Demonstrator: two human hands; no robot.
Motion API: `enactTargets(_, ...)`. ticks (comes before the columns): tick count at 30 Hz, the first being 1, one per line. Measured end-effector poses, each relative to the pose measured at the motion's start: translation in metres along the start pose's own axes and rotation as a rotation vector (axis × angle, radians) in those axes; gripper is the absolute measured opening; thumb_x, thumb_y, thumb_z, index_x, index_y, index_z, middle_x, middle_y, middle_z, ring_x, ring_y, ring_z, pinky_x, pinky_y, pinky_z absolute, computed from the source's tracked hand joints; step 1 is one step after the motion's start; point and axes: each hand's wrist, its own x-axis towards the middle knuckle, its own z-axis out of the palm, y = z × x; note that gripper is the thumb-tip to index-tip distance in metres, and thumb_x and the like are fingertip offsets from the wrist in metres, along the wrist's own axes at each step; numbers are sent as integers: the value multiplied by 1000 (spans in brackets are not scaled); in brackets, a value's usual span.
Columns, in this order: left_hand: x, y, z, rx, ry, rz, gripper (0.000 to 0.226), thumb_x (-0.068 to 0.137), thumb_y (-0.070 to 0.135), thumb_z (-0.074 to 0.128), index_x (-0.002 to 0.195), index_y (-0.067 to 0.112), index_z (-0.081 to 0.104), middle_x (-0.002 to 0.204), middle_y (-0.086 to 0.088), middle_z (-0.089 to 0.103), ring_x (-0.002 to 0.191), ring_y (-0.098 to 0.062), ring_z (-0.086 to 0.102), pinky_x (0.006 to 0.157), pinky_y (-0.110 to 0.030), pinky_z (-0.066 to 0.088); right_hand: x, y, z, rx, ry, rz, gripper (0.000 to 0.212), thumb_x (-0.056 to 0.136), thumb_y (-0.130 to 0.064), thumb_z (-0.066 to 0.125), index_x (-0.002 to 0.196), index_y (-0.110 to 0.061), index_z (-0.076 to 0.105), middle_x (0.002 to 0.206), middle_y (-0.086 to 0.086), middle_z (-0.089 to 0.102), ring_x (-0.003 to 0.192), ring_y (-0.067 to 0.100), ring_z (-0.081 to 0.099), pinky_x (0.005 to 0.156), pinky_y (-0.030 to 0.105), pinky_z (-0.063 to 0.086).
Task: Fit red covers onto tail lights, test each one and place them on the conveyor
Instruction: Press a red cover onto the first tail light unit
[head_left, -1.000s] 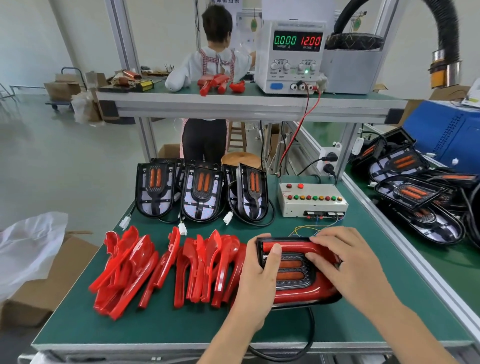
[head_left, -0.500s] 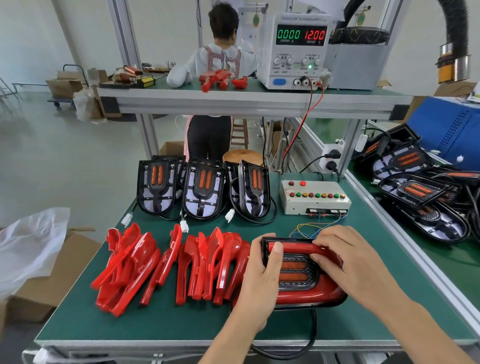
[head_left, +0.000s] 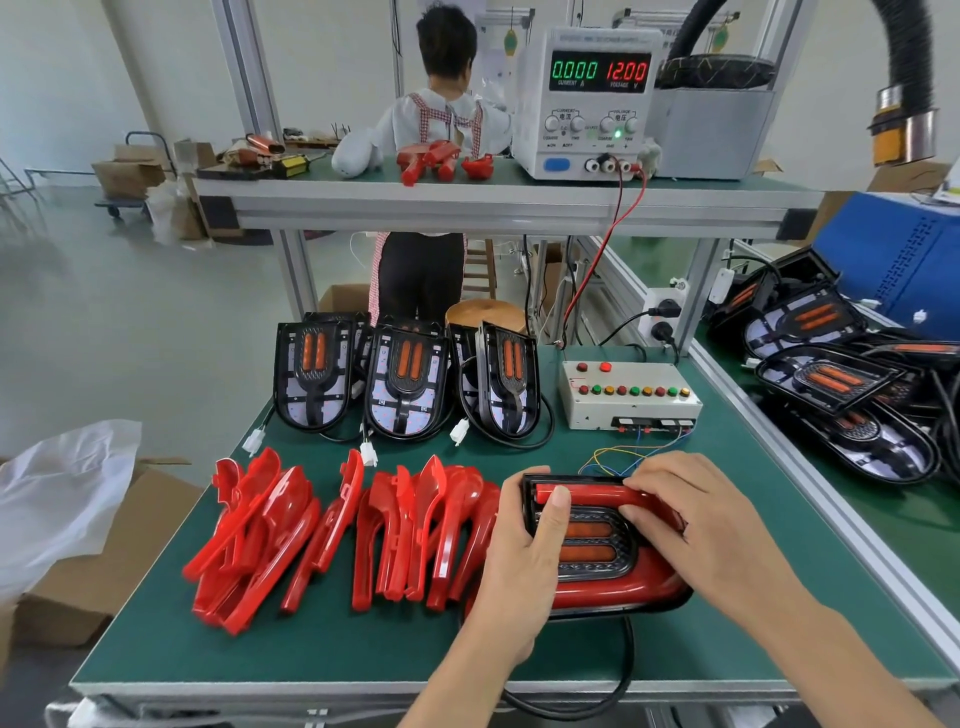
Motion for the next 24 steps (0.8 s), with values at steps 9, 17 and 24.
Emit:
enactTargets(9, -1, -4, -1, 68, 15, -9, 36, 96, 62, 50, 123, 40, 55, 115, 4, 72, 108, -17, 71, 95, -46, 58, 0, -5, 1, -58, 30, -31, 24, 88, -31, 67, 103, -14, 74, 106, -10, 64, 98, 14, 59, 81, 32, 55)
enactTargets(17, -3, -1, 3, 105, 51, 44, 36, 94, 62, 49, 118, 37, 57, 112, 5, 71, 104, -10, 69, 92, -36, 58, -2, -4, 2, -129, 34, -80, 20, 85, -24, 77, 103, -14, 75, 105, -9, 65, 94, 16, 61, 75, 29, 57)
enactTargets(24, -3, 0, 4, 100, 115, 14, 36, 88, 66, 54, 111, 38, 58, 105, 4, 72, 97, -11, 72, 83, -33, 61, -2, -4, 6, -124, 86, -113, 22, 85, -24, 75, 103, -12, 75, 105, -4, 67, 91, 20, 63, 77, 35, 57)
